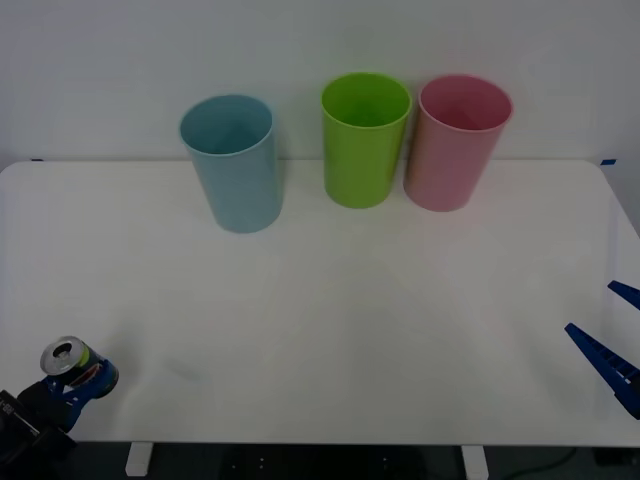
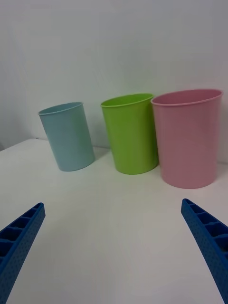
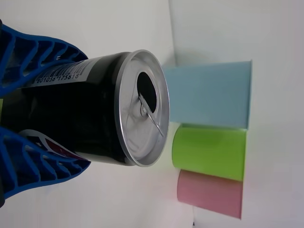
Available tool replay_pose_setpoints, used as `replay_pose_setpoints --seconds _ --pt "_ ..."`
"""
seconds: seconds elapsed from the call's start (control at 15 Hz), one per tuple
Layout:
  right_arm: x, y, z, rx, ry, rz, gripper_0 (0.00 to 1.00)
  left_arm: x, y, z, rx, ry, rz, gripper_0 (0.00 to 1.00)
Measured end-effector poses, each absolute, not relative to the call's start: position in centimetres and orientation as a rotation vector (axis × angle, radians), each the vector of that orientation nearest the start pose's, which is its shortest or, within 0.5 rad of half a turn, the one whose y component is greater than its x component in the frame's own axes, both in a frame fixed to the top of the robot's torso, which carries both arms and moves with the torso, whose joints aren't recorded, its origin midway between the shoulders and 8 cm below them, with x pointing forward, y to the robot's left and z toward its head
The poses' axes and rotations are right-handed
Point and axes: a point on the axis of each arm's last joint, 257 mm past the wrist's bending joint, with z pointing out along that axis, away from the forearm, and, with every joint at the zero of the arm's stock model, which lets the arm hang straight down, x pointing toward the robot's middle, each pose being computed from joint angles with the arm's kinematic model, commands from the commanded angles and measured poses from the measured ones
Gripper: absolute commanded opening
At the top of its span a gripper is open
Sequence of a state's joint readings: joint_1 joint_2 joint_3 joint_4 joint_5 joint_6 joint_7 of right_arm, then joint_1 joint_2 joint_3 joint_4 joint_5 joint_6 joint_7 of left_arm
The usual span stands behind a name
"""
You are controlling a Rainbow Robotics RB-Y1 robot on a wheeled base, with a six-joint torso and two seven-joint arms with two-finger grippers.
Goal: Grasp the object on the table and drop it into the matching bin: aluminum can to the light blue bin, PET bottle to the pink bin.
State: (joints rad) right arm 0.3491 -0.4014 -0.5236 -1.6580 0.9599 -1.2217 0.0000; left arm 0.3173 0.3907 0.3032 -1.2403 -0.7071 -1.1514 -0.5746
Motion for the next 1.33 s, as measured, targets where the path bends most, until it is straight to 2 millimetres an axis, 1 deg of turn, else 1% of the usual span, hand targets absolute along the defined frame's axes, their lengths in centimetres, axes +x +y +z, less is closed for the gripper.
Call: replay_pose_setpoints --seconds 0.2,0.4,0.6,0.8,1.07,1.33 --pt "34.2 -33.0 -16.9 -0.465 1.441 0.567 1.00 35.0 35.2 -25.6 0.306 1.405 -0.362 0.00" --pt "34.2 -33.0 -16.9 -0.465 1.441 0.567 1.00 36.6 35.3 -22.9 0.261 1.359 -0.390 0.00" --pt "34.2 -33.0 -16.9 -0.465 1.441 0.567 1.00 39.1 34.0 -19.2 0.252 1.317 -0.466 0.00" --pt "34.2 -33.0 -16.9 -0.465 1.441 0.567 1.00 42.0 32.8 -16.1 0.236 1.294 -0.528 0.00" --pt "34.2 -33.0 -16.9 -0.465 1.441 0.567 1.00 45.9 31.6 -12.6 0.213 1.270 -0.595 0.00" --pt "34.2 -33.0 -16.9 -0.465 1.441 0.567 1.00 48.8 30.3 -9.3 0.209 1.245 -0.646 0.00"
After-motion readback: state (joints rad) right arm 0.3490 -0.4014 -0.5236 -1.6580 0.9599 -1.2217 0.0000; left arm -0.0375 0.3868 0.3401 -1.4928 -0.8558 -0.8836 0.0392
